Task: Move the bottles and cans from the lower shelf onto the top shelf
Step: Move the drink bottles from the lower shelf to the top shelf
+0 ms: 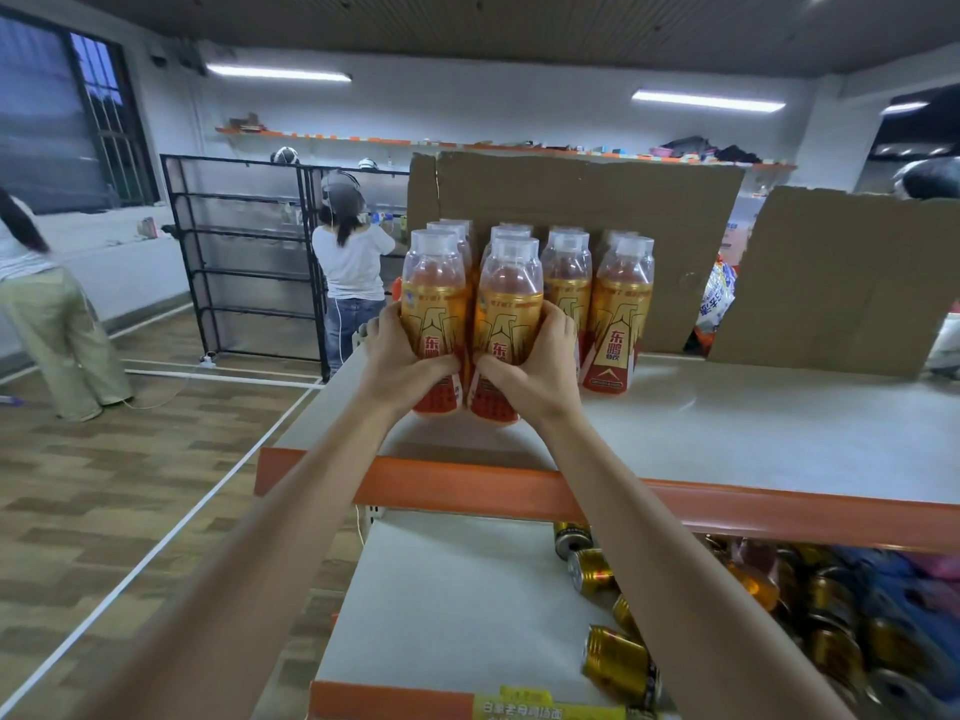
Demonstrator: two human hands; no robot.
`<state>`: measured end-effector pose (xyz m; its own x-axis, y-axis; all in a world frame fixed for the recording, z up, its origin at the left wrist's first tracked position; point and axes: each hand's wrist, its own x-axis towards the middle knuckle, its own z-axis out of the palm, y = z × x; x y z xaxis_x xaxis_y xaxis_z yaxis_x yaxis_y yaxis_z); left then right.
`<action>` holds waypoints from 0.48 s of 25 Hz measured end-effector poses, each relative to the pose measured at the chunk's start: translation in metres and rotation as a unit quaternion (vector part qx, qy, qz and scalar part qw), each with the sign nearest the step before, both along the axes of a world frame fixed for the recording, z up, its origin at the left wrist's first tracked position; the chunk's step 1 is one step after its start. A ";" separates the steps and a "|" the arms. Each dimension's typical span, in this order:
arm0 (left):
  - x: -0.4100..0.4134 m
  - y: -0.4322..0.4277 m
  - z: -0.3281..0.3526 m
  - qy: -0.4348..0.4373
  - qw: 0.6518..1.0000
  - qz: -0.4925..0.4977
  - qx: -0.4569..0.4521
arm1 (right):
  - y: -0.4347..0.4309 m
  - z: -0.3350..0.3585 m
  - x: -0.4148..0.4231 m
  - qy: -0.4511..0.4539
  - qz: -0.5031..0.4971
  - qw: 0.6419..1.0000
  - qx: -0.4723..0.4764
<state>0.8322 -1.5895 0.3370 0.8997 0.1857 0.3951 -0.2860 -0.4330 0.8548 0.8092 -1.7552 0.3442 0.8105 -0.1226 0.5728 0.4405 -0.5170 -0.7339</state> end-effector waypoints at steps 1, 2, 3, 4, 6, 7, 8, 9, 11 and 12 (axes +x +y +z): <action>0.005 0.003 -0.001 -0.005 1.000 0.001 0.002 | -0.001 -0.001 0.000 -0.003 0.000 1.000 0.001; 0.011 0.006 -0.005 -0.010 1.000 -0.002 0.016 | -0.001 -0.001 0.000 -0.008 0.001 1.000 0.002; 0.023 0.010 -0.012 -0.019 1.000 -0.004 0.020 | -0.001 -0.001 0.001 -0.015 0.002 1.000 0.000; 0.025 0.012 -0.012 -0.017 1.000 -0.006 0.024 | -0.001 -0.002 0.001 -0.021 0.004 1.000 -0.003; 0.012 0.007 -0.005 -0.012 1.000 -0.011 0.001 | -0.001 -0.003 0.004 -0.021 0.007 1.000 -0.002; 0.007 0.004 -0.004 -0.017 1.000 -0.011 -0.018 | -0.002 -0.004 0.006 -0.020 0.007 1.000 -0.002; 0.004 0.002 -0.004 -0.024 0.999 -0.014 -0.035 | -0.002 -0.004 0.007 -0.021 0.006 1.000 -0.003; 0.003 0.001 -0.004 -0.037 0.999 -0.012 -0.032 | -0.003 -0.004 0.008 -0.022 0.006 1.000 -0.004; -0.002 0.001 -0.002 -0.054 0.998 -0.018 -0.016 | -0.003 -0.005 0.010 -0.020 0.006 1.000 -0.008; -0.003 0.001 -0.002 -0.055 0.998 -0.015 -0.008 | -0.002 -0.005 0.011 -0.020 0.005 1.000 -0.010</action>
<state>0.8295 -1.5883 0.3350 0.8565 0.1652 0.4890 -0.3914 -0.4097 0.8240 0.8206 -1.7573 0.3390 0.7886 -0.1028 0.6063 0.4738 -0.5269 -0.7056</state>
